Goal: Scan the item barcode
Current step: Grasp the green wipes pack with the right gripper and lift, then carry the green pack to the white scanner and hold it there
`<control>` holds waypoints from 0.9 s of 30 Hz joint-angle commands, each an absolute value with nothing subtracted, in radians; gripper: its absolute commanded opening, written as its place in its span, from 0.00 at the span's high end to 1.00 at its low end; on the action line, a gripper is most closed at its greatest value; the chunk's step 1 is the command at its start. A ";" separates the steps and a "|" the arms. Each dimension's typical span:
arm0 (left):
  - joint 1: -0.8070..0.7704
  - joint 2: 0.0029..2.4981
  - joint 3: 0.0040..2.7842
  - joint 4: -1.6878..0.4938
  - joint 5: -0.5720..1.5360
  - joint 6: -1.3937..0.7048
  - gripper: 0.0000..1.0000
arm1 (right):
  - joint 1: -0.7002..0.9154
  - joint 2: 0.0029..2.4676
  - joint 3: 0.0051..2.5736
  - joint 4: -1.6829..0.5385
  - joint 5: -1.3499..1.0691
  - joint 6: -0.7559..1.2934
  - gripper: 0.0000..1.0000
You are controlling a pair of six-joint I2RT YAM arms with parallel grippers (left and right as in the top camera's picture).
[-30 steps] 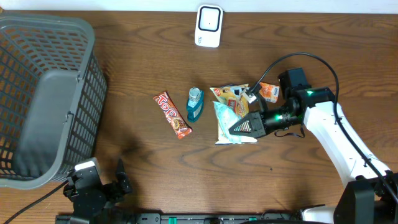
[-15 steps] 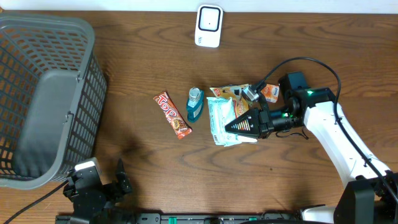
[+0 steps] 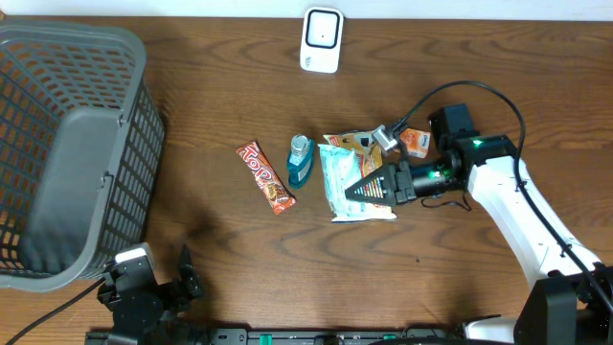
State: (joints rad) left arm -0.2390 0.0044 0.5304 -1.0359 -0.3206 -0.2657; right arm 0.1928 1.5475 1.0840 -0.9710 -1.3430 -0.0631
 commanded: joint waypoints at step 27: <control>-0.237 0.003 0.533 -1.036 -0.334 -0.268 0.02 | 0.286 1.656 1.114 -0.107 -0.337 0.093 0.99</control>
State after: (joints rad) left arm -0.2390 0.0044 0.5304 -1.0363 -0.3206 -0.2657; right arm 0.2668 1.5772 1.0832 -0.1478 -0.4706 0.0456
